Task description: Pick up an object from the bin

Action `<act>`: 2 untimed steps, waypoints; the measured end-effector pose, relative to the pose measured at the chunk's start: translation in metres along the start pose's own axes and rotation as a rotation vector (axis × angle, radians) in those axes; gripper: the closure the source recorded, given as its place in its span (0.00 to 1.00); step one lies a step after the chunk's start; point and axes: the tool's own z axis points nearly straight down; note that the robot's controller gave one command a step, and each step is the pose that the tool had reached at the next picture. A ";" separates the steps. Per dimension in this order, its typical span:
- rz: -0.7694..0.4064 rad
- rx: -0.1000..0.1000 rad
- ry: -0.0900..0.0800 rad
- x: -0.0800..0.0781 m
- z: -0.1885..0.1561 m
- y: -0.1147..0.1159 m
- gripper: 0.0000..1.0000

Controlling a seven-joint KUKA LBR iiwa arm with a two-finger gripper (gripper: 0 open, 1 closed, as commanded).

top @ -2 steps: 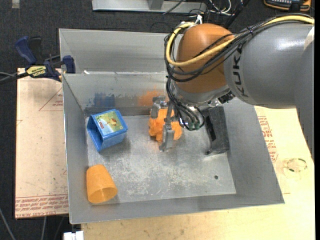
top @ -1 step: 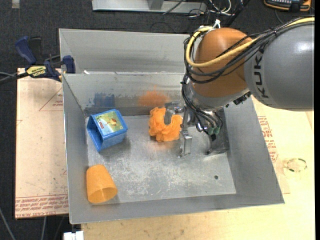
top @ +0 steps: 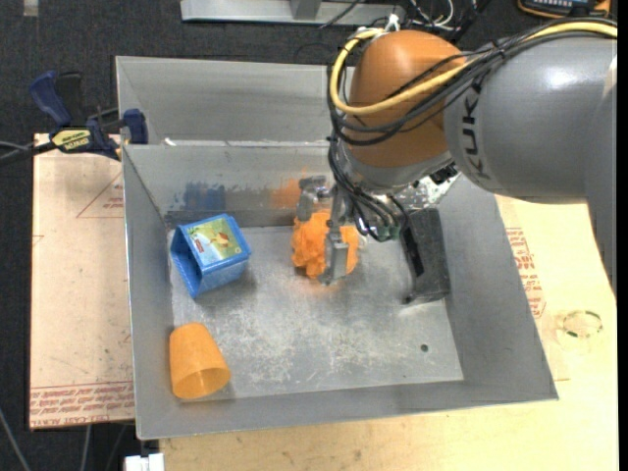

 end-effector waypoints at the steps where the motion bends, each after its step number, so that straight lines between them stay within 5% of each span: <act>1: -0.020 -0.010 0.008 -0.006 0.018 0.006 0.00; 2: 0.071 0.001 0.002 -0.018 0.039 -0.032 0.00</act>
Offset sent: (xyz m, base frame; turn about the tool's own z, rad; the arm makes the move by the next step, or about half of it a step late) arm 0.0344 -0.0194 -0.0577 0.1624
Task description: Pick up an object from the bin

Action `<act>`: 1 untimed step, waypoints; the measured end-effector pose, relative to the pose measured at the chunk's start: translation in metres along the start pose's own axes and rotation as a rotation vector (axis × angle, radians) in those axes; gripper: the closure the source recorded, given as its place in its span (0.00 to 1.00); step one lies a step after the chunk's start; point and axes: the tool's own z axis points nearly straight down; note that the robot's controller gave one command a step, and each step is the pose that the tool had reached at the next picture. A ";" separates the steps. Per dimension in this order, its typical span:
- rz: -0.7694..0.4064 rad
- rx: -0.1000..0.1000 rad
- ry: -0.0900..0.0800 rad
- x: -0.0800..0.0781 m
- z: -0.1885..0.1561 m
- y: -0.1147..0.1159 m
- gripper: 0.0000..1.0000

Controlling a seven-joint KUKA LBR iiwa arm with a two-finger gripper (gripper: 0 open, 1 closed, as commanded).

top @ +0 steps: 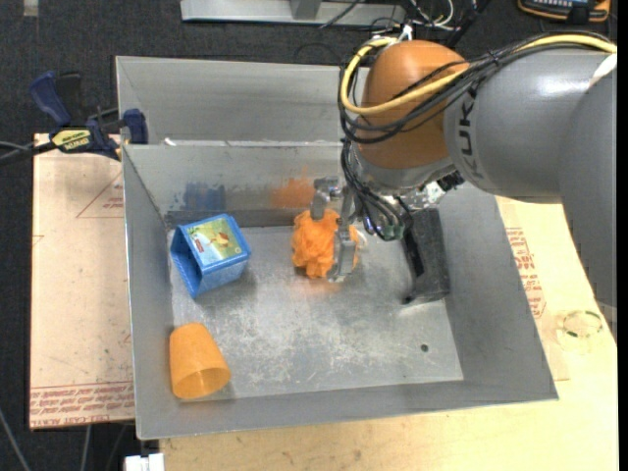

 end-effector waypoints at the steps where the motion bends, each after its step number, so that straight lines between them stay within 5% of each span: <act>1: 0.080 -0.009 0.006 0.002 0.002 0.020 0.00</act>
Offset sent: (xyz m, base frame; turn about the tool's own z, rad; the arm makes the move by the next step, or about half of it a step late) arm 0.0142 -0.0416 0.0087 0.0542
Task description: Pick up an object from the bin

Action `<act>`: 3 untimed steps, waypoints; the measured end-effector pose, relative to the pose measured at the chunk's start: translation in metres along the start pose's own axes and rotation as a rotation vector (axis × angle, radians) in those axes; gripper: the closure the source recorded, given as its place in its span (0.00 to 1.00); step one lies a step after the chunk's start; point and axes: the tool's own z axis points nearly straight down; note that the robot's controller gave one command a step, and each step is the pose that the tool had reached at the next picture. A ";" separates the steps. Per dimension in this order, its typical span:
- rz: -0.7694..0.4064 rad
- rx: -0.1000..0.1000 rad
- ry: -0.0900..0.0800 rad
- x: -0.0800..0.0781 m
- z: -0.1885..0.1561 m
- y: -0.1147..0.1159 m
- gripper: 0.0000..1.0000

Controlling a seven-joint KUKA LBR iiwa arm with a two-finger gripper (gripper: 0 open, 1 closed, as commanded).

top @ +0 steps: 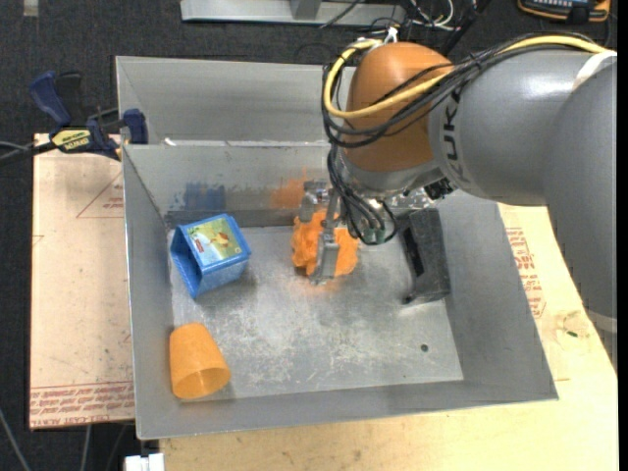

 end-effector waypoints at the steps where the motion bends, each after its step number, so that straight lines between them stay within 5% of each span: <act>1: -0.026 0.001 -0.007 -0.011 -0.007 -0.028 0.00; 2: 0.050 0.006 -0.006 -0.009 -0.002 -0.051 0.00; 3: 0.074 -0.001 -0.016 -0.025 0.036 -0.044 0.00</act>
Offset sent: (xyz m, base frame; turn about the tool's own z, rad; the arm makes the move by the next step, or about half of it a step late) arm -0.0022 -0.0042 -0.0120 0.2198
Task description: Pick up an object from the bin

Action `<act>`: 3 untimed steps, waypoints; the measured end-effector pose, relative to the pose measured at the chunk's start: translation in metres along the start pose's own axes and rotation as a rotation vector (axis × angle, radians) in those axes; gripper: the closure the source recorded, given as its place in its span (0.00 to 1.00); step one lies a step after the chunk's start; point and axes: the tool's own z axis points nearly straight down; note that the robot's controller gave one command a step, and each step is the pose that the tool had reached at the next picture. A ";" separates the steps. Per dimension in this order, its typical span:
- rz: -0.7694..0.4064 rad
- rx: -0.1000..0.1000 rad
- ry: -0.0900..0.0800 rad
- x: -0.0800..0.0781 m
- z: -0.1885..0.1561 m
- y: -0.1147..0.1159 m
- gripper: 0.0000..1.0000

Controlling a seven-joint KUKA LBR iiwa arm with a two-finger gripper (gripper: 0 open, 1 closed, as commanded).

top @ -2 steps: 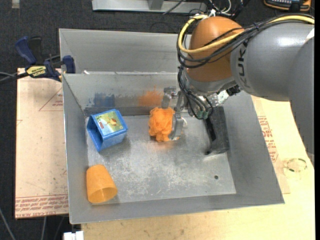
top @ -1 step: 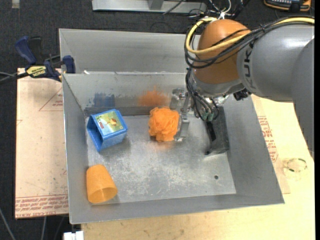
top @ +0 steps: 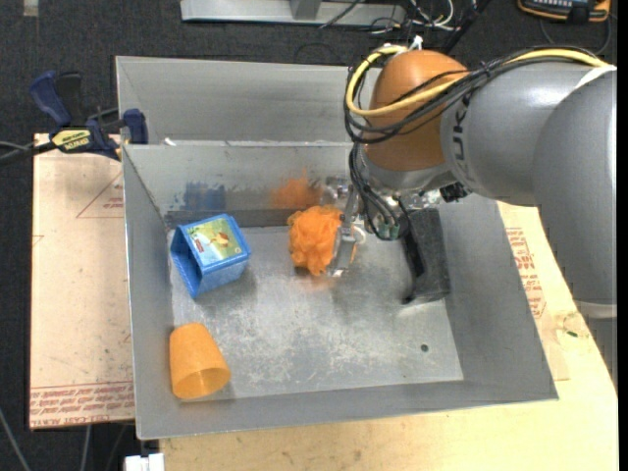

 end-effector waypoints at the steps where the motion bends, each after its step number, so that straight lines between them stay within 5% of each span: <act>1: 0.098 0.004 0.008 0.001 0.036 0.003 0.00; 2: 0.111 -0.002 -0.004 0.006 0.054 0.017 1.00; 3: 0.111 -0.002 -0.004 0.006 0.054 0.017 1.00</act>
Offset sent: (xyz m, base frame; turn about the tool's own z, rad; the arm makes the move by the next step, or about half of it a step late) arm -0.0042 0.0176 -0.0547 0.1109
